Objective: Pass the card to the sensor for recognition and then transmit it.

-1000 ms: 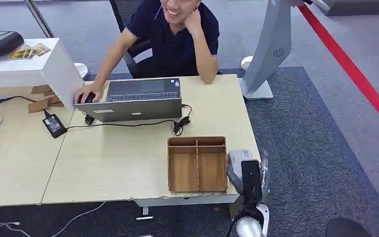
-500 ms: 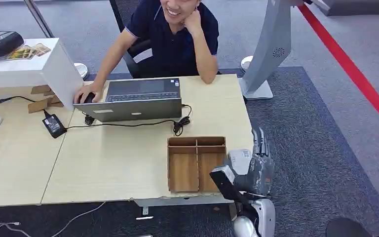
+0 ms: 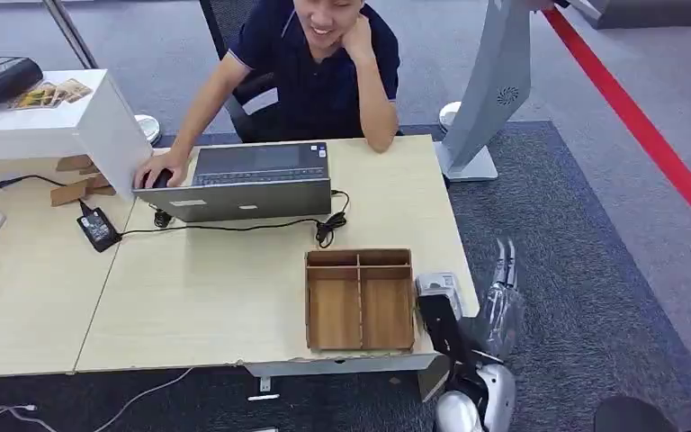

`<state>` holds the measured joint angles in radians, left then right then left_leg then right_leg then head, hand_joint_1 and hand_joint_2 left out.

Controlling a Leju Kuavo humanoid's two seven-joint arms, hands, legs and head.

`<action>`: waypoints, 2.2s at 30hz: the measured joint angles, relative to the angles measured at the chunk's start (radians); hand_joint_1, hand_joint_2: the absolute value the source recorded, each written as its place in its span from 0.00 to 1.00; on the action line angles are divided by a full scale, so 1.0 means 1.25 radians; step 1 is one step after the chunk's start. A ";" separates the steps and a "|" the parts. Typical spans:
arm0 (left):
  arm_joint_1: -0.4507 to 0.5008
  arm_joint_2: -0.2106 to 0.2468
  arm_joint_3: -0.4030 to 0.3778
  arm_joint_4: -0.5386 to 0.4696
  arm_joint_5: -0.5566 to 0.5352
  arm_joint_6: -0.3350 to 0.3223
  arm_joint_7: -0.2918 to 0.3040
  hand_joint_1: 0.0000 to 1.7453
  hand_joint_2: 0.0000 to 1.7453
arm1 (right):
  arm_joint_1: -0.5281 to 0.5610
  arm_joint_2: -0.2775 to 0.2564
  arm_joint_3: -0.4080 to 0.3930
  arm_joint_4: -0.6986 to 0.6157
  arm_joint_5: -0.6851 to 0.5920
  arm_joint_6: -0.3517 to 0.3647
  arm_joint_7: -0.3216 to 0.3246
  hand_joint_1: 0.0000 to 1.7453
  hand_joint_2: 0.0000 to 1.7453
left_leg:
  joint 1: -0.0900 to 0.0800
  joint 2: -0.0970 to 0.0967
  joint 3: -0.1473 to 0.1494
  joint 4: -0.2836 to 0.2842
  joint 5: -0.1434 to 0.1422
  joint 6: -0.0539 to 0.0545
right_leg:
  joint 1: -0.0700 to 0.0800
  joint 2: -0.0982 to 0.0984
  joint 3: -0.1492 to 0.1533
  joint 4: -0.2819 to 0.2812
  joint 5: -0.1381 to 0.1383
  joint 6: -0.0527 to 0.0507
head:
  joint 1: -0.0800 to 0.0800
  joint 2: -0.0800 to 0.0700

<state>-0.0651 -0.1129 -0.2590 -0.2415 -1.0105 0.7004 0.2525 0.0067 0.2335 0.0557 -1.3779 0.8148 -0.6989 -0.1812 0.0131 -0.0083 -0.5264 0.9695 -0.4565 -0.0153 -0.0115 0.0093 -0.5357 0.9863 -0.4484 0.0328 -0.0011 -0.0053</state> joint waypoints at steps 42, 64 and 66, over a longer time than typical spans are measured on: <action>0.000 -0.002 0.041 0.000 -0.023 0.000 -0.001 0.00 0.00 | -0.001 0.006 0.008 0.076 -0.094 0.000 0.000 0.00 1.00 | 0.000 0.000 0.000 0.000 0.000 0.000 | 0.000 0.000 0.000 0.000 0.000 0.000 | 0.000 0.000; 0.000 -0.004 0.046 0.000 -0.022 0.000 -0.001 0.00 0.00 | 0.000 0.006 0.010 0.079 -0.095 0.000 -0.004 1.00 1.00 | 0.000 0.000 0.000 0.000 0.000 0.000 | 0.000 0.000 0.000 0.000 0.000 0.000 | 0.000 0.000; 0.000 -0.004 0.047 0.000 -0.023 0.000 -0.001 0.00 0.00 | 0.001 0.004 0.014 0.079 -0.096 0.000 0.001 1.00 1.00 | 0.000 0.000 0.000 0.000 0.000 0.000 | 0.000 0.000 0.000 0.000 0.000 0.000 | 0.000 0.000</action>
<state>-0.0648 -0.1183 -0.2003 -0.2419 -1.0391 0.7000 0.2514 0.0074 0.2388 0.0732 -1.2791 0.6947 -0.6985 -0.1804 0.0132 -0.0083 -0.5268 0.9695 -0.4565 -0.0154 -0.0111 0.0093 -0.5359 0.9863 -0.4485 0.0326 -0.0008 -0.0053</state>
